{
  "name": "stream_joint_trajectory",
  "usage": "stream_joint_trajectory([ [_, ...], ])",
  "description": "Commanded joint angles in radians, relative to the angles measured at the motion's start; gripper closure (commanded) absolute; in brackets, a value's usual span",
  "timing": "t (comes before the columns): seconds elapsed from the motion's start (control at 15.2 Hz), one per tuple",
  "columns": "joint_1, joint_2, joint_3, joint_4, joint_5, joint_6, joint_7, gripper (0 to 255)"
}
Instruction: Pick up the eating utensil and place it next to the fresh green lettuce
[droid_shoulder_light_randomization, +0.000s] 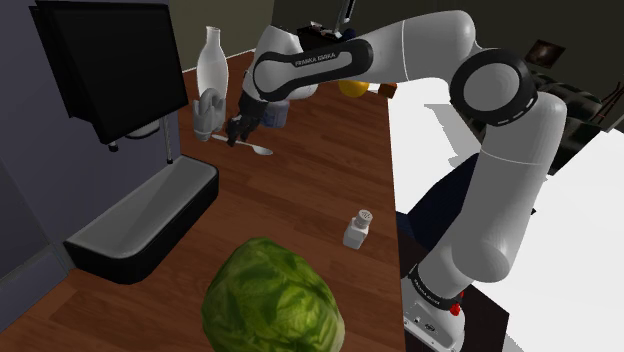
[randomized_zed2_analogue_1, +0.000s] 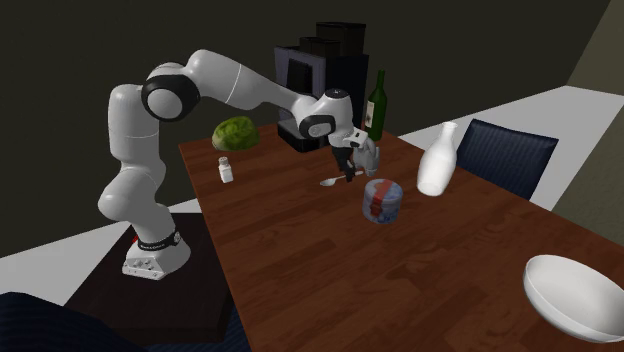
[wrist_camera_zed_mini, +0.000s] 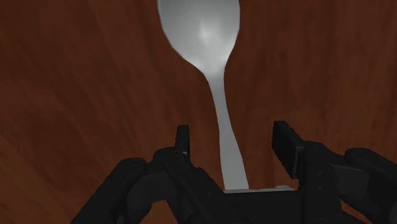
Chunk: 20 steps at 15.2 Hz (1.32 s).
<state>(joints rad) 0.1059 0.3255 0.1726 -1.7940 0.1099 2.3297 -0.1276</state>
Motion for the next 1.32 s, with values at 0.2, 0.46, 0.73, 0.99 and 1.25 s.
stream_joint_trajectory([
  [0.2,0.000,0.000,0.000,0.000,0.000,0.000,0.000,255],
  [0.46,0.000,0.000,0.000,0.000,0.000,0.000,0.000,255],
  [0.73,-0.001,-0.016,0.000,0.019,0.000,-0.035,0.004,255],
  [0.99,-0.002,-0.034,0.000,0.049,-0.001,-0.082,0.009,255],
  [1.25,-0.002,-0.050,0.000,0.082,-0.002,-0.130,0.014,255],
])
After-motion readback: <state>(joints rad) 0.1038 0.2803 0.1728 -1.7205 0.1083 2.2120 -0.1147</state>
